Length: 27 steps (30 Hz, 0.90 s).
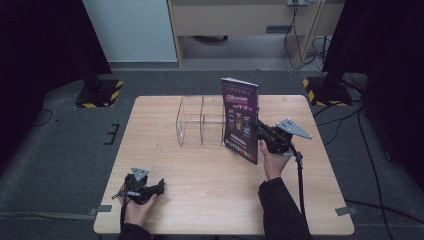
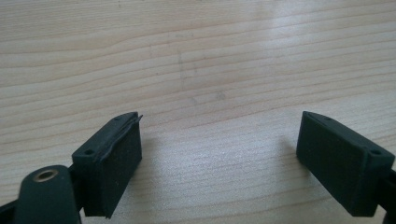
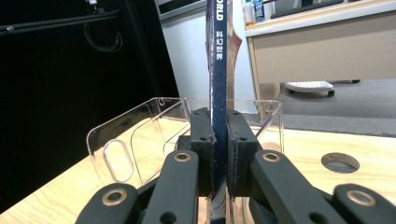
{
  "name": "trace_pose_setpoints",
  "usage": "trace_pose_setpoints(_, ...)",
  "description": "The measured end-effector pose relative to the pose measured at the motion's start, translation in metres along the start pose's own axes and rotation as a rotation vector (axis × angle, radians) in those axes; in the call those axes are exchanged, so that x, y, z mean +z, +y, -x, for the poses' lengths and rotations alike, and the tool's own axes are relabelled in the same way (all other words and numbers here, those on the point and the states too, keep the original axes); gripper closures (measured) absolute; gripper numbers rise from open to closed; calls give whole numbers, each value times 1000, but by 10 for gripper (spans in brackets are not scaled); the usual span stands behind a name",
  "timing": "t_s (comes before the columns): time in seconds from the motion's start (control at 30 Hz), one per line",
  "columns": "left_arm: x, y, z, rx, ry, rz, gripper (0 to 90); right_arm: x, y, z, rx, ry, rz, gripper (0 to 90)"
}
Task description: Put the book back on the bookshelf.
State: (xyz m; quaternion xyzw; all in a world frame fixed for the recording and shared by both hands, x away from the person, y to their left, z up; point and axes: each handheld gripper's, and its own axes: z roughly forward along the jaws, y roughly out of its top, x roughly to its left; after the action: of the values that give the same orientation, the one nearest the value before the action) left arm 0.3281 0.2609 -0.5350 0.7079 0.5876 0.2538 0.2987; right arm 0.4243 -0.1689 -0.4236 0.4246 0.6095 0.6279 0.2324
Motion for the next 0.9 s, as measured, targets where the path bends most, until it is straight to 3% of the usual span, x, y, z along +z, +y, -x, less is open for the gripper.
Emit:
trace_pose_setpoints(0.37, 0, 0, 0, 0, 0, 0, 132, -18, -5, 3, -23, 1, -42, 825)
trace_pose_setpoints(0.9, 1, 1, 0, -2, -2, -2, 115, -54, -16, 5, -20, 31, -187, 816)
